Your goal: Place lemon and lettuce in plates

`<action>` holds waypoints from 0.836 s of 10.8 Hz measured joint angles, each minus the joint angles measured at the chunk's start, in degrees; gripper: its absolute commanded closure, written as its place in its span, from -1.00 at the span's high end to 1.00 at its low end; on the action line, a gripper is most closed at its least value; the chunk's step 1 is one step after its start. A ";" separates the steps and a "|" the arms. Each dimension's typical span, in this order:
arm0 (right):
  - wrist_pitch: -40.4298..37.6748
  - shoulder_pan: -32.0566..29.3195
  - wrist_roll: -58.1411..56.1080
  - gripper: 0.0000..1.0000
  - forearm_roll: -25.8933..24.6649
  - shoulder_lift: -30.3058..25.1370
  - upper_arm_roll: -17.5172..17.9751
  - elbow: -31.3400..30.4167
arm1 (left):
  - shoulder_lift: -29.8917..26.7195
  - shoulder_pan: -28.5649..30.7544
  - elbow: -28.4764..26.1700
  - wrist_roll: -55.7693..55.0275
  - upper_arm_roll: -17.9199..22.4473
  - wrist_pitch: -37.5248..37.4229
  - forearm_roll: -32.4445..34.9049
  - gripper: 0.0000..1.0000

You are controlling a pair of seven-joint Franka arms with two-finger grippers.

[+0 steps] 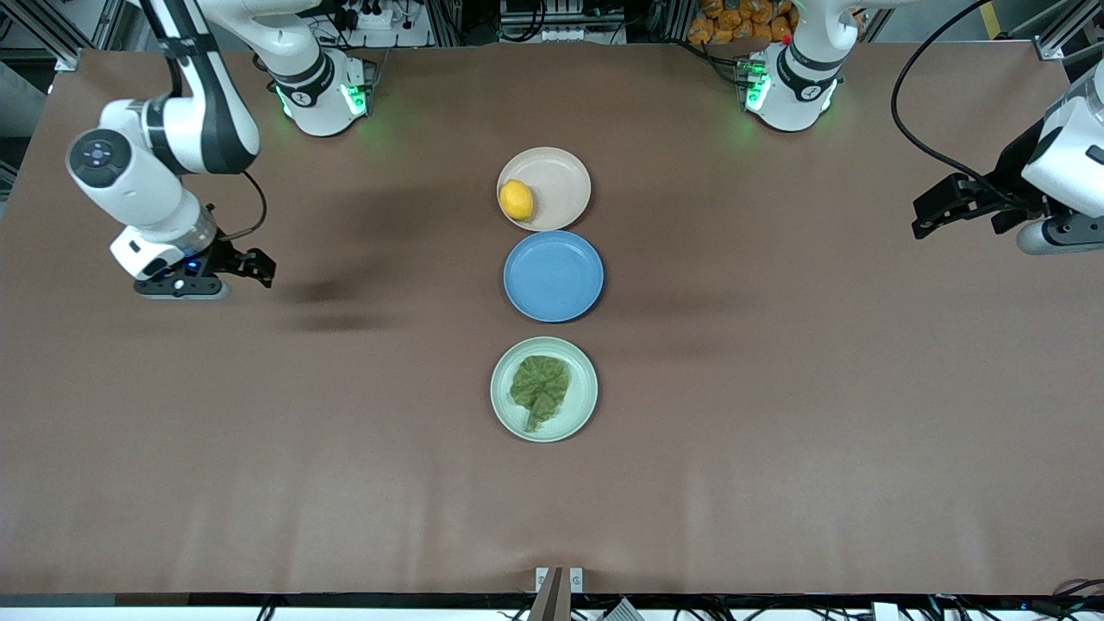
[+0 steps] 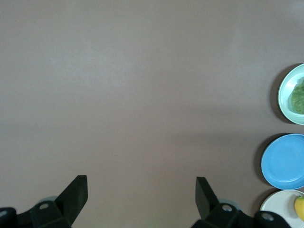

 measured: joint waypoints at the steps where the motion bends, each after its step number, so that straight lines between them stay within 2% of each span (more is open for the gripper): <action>1: -4.39 0.00 0.00 1.00 0.00 -0.48 0.01 2.95 | -0.02 0.00 0.00 0.32 0.00 0.00 0.00 1.00; 4: -20.59 0.09 -0.86 1.00 1.21 -0.93 0.20 15.55 | -0.02 0.00 0.01 0.38 -0.03 0.08 0.00 1.00; 6: -28.87 0.03 -6.43 1.00 6.15 -1.04 0.10 23.05 | -0.03 0.00 0.03 0.38 -0.03 0.18 0.00 1.00; 9: -35.61 -0.29 -10.02 1.00 7.80 -1.07 -0.24 31.26 | -0.08 0.00 0.05 0.38 -0.03 0.19 0.00 1.00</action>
